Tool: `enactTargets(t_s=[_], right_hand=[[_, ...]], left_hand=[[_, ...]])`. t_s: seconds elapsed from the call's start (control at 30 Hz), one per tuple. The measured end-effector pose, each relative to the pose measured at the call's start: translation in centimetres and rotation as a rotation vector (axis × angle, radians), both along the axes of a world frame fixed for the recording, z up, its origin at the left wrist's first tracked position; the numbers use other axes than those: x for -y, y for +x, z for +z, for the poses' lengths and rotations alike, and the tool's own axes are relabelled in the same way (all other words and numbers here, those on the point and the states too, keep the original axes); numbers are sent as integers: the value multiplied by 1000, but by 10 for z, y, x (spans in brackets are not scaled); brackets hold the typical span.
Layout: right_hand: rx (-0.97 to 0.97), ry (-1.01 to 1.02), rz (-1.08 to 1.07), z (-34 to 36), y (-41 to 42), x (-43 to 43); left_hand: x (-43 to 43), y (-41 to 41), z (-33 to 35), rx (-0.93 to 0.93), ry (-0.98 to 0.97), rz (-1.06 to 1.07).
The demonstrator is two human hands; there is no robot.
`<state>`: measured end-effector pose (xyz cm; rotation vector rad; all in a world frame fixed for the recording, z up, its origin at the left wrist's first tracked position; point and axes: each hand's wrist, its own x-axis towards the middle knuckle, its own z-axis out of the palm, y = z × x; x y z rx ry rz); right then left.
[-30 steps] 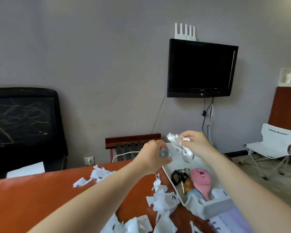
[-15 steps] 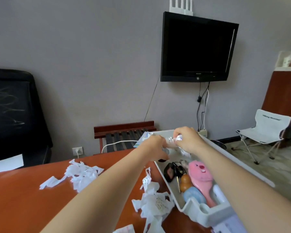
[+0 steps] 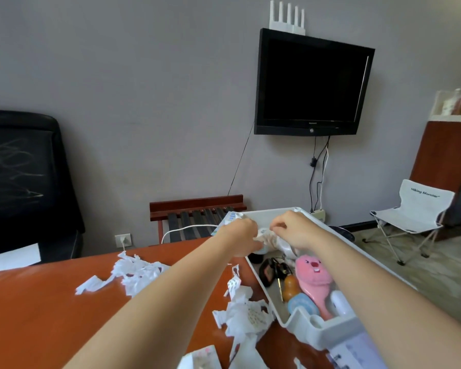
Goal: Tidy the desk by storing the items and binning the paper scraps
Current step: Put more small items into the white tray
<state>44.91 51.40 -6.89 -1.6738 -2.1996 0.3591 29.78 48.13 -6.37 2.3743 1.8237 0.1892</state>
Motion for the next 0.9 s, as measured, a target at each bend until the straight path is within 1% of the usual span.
enactTargets(t_s=[0.13,0.33,0.47,0.63,0.77,0.9], right_hand=[[-45,37,25,15,-4,22],[-41,12,120,52,-26,78],[35,15,220,81,-49,127],[97,84,360,111,-88,198],[141,107,467,121,-122,249],[219,145,563,123,-159,291]], left_hand=[[26,-15,22,54,43,-31],[82,-51,50,53,77,-30],[130,-85,70,4,70,38],[207,-121,97,-77,101,47],[269,-152,108,-153,34,86],[329,-187,109,-160,-2,146]])
